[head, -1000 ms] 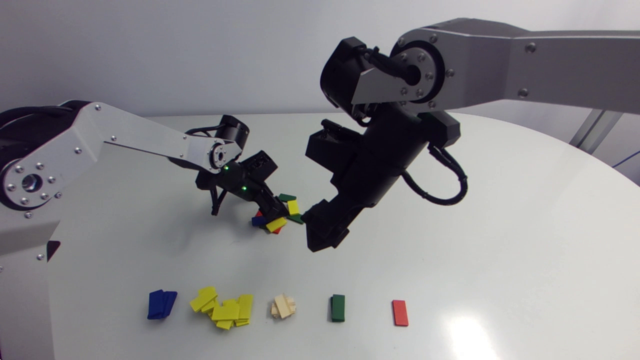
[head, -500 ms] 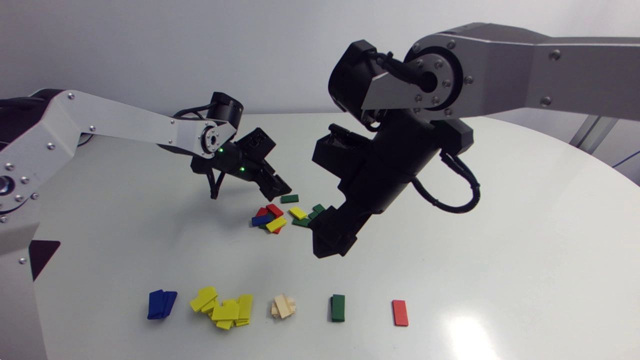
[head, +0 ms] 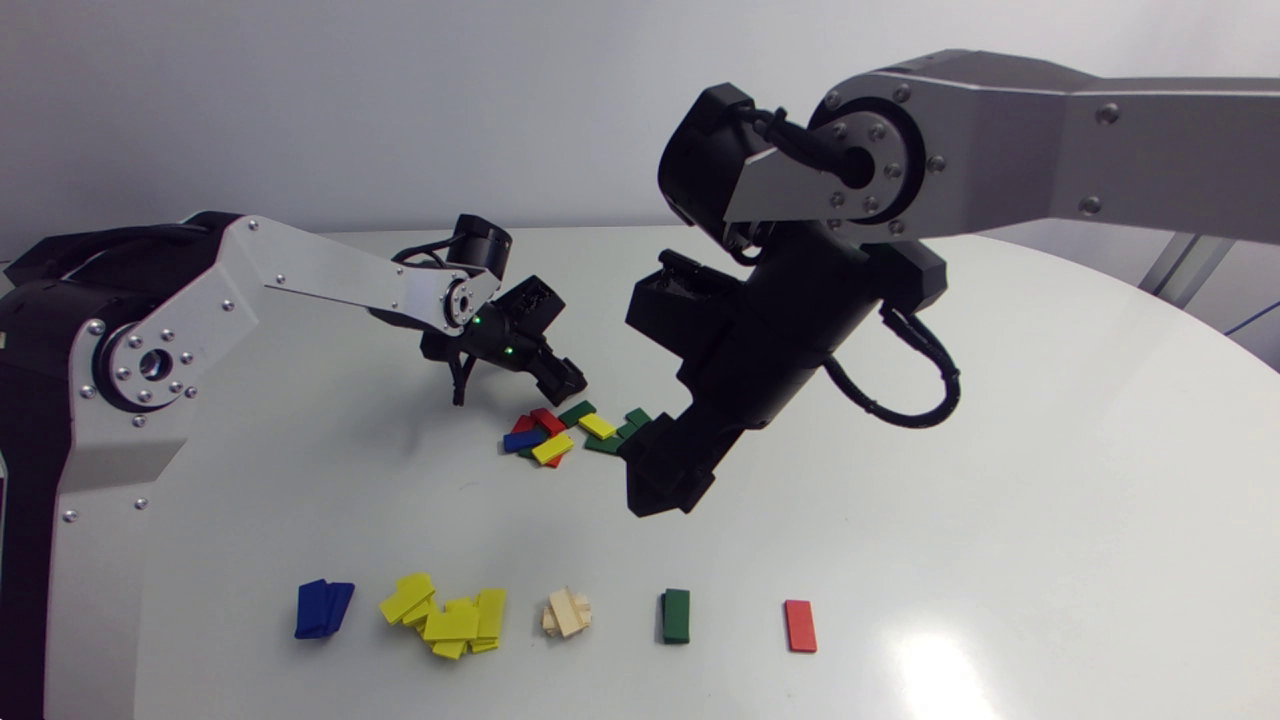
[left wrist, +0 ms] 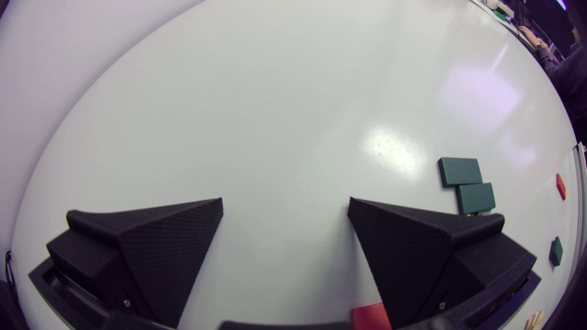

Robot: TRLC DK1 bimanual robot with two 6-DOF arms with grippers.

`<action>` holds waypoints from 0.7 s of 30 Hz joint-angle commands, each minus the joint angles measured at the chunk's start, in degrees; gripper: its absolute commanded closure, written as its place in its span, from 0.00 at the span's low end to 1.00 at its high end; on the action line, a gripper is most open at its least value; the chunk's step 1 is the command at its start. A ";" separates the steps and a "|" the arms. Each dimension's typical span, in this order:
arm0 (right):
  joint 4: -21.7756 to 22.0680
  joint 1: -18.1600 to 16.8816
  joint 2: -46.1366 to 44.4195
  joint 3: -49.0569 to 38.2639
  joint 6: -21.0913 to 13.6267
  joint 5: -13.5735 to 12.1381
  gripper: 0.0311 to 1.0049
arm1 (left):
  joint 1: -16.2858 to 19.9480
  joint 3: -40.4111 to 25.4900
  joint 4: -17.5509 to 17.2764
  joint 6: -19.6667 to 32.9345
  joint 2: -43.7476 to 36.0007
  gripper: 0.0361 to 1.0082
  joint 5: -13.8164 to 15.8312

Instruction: Take domino bricks one by one from the mixed stack on the table and place each onto the existing stack of the same color.

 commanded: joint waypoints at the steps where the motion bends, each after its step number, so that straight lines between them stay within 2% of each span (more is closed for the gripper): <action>1: 0.21 0.11 -0.39 -0.92 0.60 -0.02 0.04 | -0.02 -2.38 -0.20 0.62 -0.80 0.04 -0.41; 7: 1.09 0.72 0.75 -1.01 0.78 -0.10 0.04 | 1.82 -4.05 -0.47 1.23 -4.14 0.04 -0.32; 12: 1.18 0.99 0.66 -1.44 0.95 -0.10 0.04 | 1.47 -9.85 -0.56 4.31 -9.94 0.04 0.47; 21: 1.88 1.60 0.66 -2.06 1.48 -0.10 0.04 | -0.20 -14.24 -0.82 6.42 -13.19 0.04 0.47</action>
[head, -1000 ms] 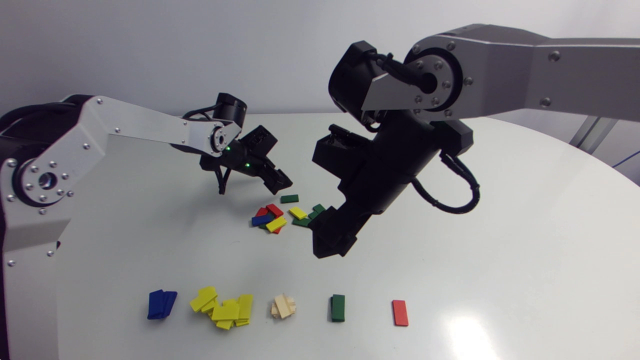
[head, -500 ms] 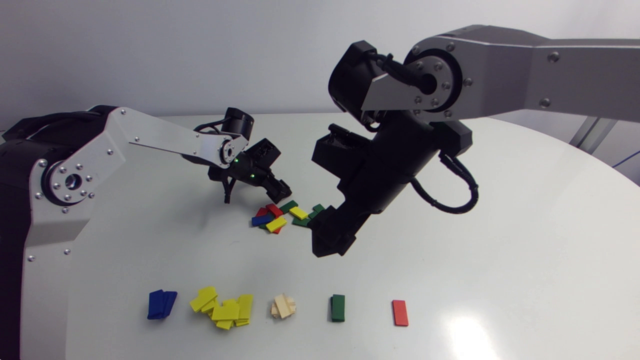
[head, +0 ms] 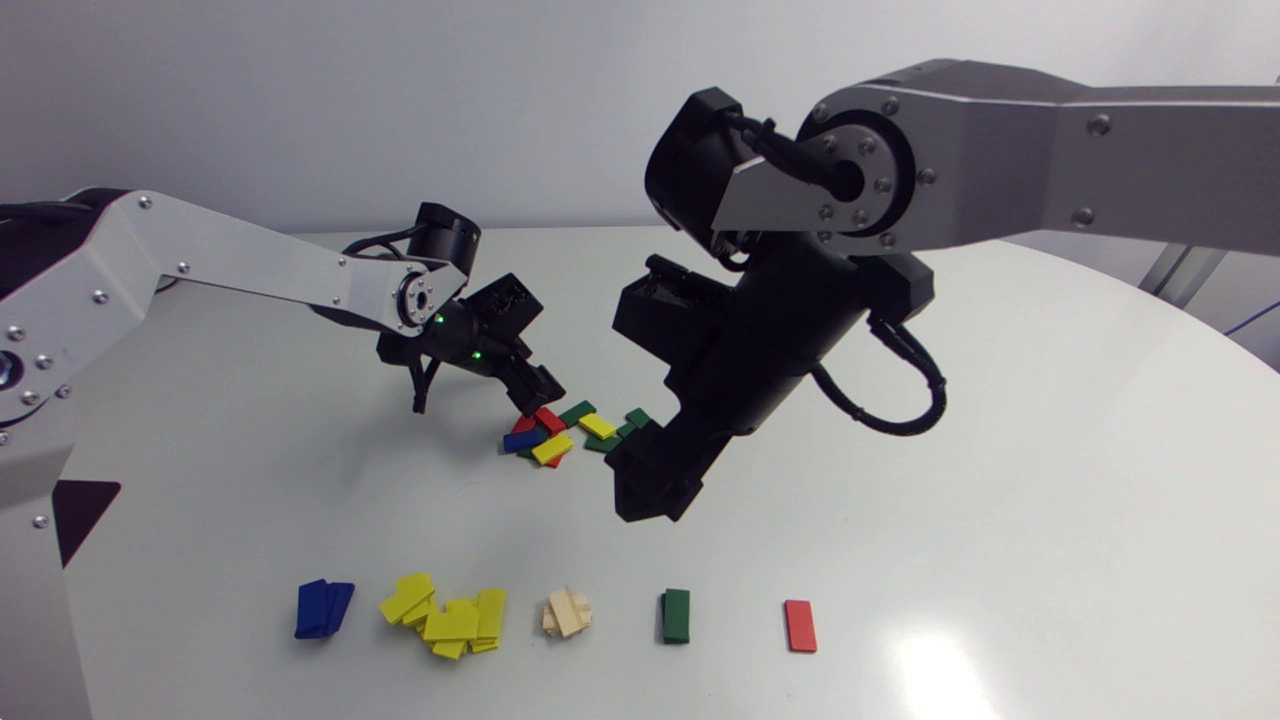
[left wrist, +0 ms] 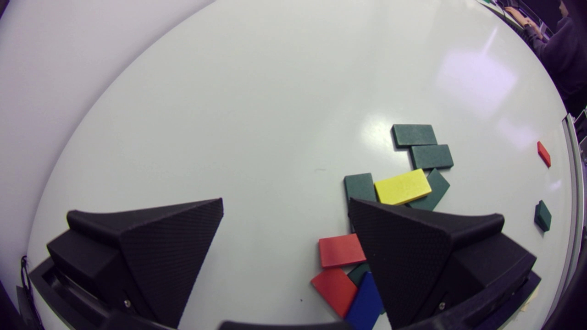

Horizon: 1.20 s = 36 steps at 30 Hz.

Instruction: Take domino bricks one by one from the mixed stack on the table and place each onto the existing stack of the same color.

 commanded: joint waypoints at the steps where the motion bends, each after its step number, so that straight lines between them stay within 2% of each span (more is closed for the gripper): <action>1: 0.00 0.40 0.55 -1.45 1.46 -0.06 0.04 | -0.72 -2.31 -0.51 1.81 -1.54 0.04 0.43; 11: -0.08 0.58 0.29 -1.27 1.81 -0.15 0.04 | -1.95 -3.37 -0.60 4.44 -0.05 0.04 0.43; 26: 0.00 0.49 0.11 -1.45 1.99 -0.32 0.04 | -3.98 -1.26 -1.13 4.53 3.29 0.04 -0.01; 36: 0.00 0.40 0.11 -1.45 1.90 -0.41 0.04 | -2.74 1.29 -2.54 5.32 4.43 0.04 -0.19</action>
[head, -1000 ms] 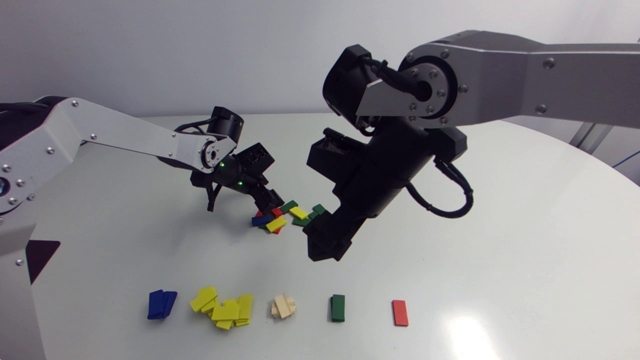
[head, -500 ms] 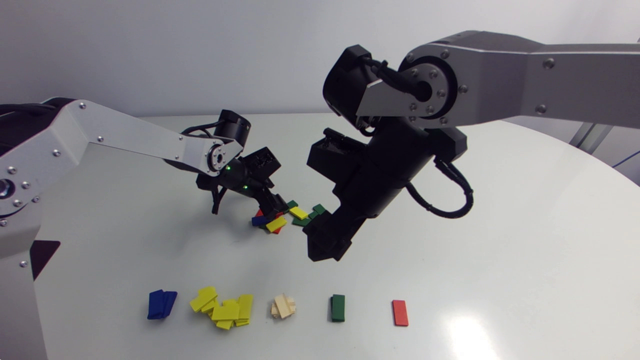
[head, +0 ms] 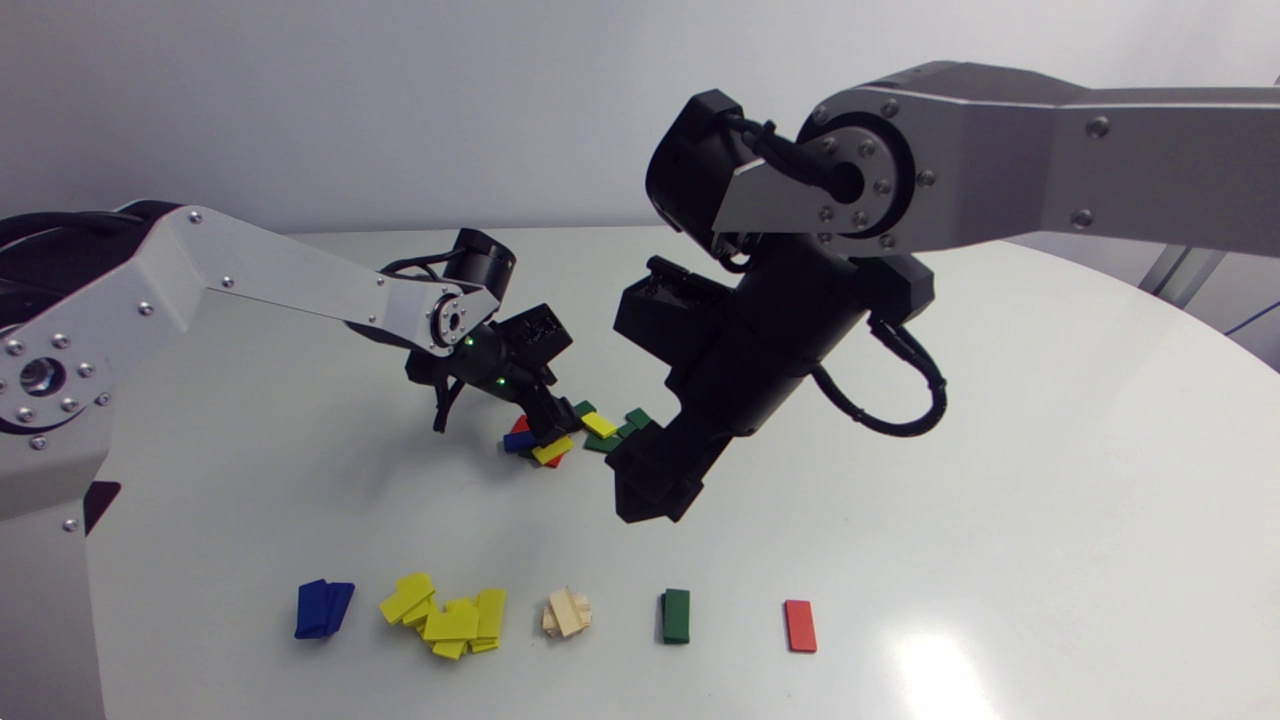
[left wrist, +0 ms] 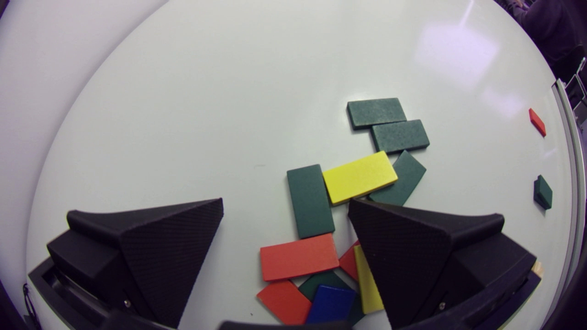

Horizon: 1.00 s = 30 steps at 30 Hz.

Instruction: Take domino bricks one by one from the mixed stack on the table and place each onto the existing stack of the same color.

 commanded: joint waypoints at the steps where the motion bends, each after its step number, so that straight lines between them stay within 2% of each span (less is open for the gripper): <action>1: 0.00 0.40 0.11 -1.30 1.68 -0.24 0.04 | 0.77 1.93 -0.88 1.33 2.69 0.04 -0.03; 12: 0.09 0.14 -0.24 -1.47 1.68 -0.33 0.04 | 0.51 5.44 -6.15 2.03 5.15 0.06 0.06; 14: 0.09 0.14 -0.24 -1.47 1.68 -0.33 0.04 | 0.25 5.44 -6.59 2.12 5.41 0.07 0.23; 16: 0.09 0.05 -0.33 -1.38 1.68 -0.33 0.04 | 0.25 6.32 -8.43 2.12 5.85 0.09 1.20; 19: 0.09 -0.04 -0.41 -1.47 1.68 -0.33 0.04 | 0.42 8.17 -12.30 2.38 6.56 0.16 2.52; 21: 0.09 -0.13 -0.50 -1.65 1.59 -0.33 0.04 | 0.42 8.43 -13.62 2.56 6.73 0.21 3.48; 30: 0.09 -0.30 -0.68 -1.82 1.50 -0.33 0.04 | 0.07 9.58 -14.32 2.99 8.75 0.63 3.66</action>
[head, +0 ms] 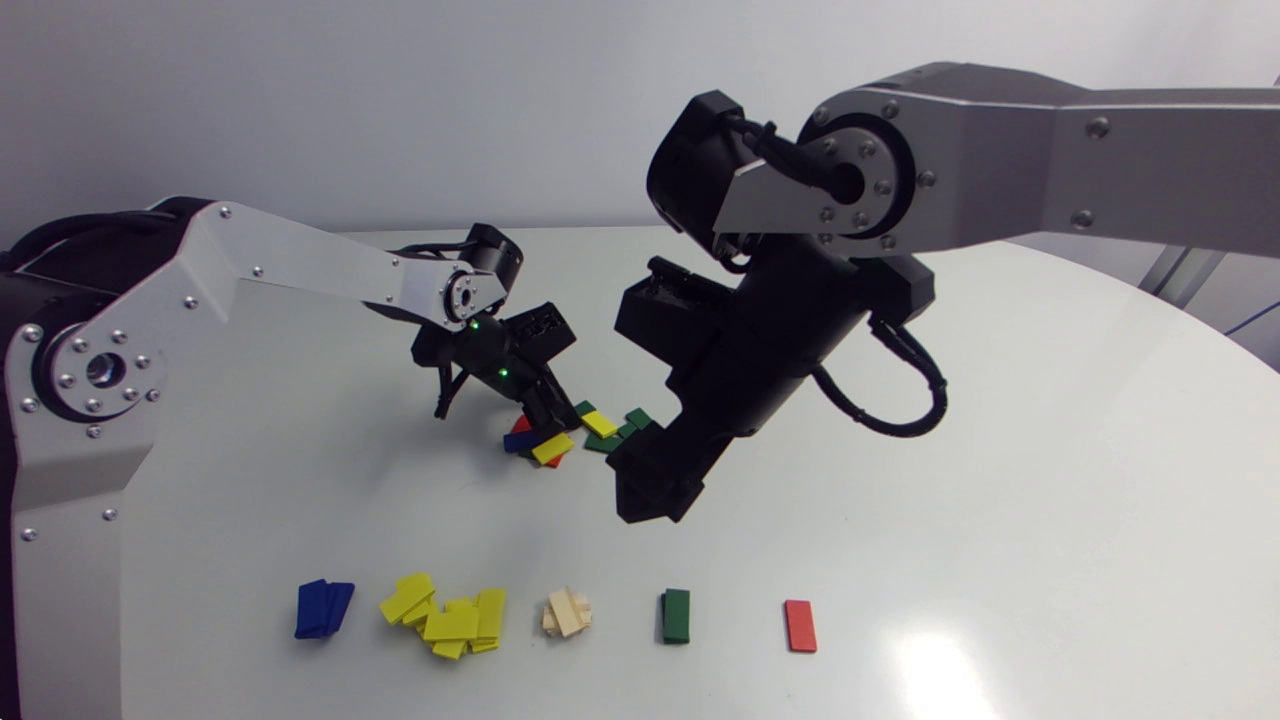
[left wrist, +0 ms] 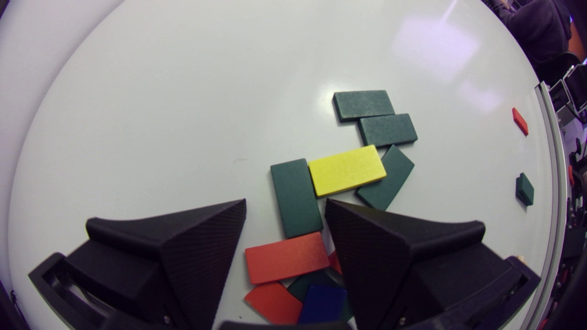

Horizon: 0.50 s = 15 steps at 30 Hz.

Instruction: Take domino bricks one by one from the mixed stack on the table and place each onto the existing stack of the same color.

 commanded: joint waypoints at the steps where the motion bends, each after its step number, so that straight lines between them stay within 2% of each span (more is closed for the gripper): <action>1: 0.07 -0.33 -0.83 -1.80 1.50 -0.30 0.04 | -0.50 0.79 -1.62 1.20 4.10 0.66 -0.12; 3: 0.16 -0.41 -0.92 -1.98 1.42 -0.30 0.04 | -0.50 1.14 -1.80 1.20 4.71 0.73 -0.12; 8: 0.69 -0.59 -1.18 -2.50 1.24 -0.30 0.04 | -0.50 1.05 -2.68 2.08 4.19 0.74 0.49; 15: 0.86 -0.59 -1.53 -3.03 1.06 -0.39 0.04 | 1.00 1.85 -3.73 1.99 -0.82 0.75 0.49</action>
